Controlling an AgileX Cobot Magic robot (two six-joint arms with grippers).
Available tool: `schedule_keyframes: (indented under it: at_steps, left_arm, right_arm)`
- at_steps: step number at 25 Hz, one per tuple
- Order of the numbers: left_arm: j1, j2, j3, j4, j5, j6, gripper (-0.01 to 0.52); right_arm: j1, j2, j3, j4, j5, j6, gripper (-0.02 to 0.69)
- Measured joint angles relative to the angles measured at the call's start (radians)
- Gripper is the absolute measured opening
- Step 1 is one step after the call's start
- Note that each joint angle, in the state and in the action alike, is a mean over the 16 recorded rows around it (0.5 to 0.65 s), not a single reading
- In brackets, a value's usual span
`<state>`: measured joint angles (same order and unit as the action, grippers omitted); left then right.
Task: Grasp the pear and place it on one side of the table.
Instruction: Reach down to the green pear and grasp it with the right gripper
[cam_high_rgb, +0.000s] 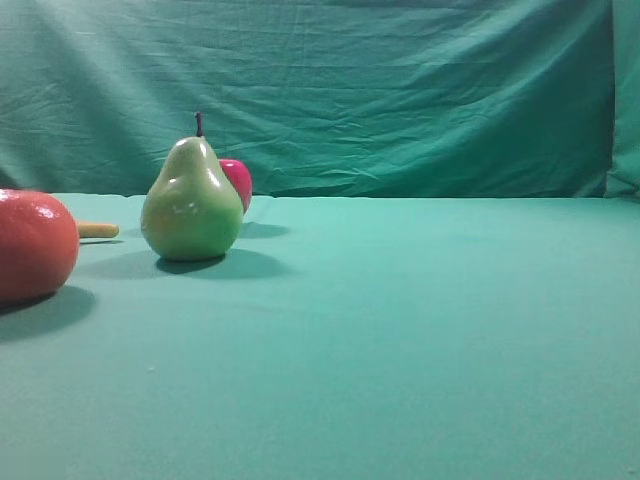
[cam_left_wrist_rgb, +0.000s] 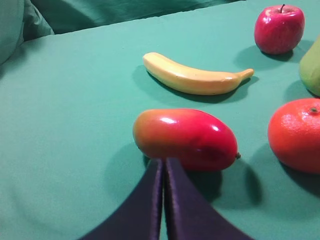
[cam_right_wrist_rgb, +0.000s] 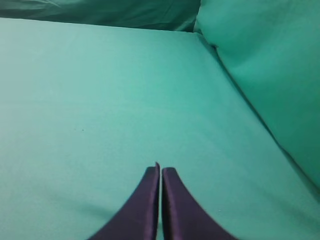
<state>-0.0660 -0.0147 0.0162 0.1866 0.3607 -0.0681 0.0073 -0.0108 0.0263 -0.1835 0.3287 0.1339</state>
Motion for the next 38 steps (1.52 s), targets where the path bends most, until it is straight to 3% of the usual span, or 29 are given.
schedule_keyframes:
  at_steps: [13,23,38]
  left_arm:
    - [0.000,0.000,0.000,0.000,0.000,0.000,0.000]
    - [0.000,0.000,0.000,0.000,0.000,0.000,0.000]
    - [0.000,0.000,0.000,0.000,0.000,0.000,0.000]
  right_arm:
    - [0.026,0.076,-0.085,0.101,-0.211,0.114,0.000]
    - [0.166,0.470,-0.333,0.116,-0.053,0.072,0.000]
    - [0.568,1.196,-0.748,0.123,0.059,-0.087,0.022]
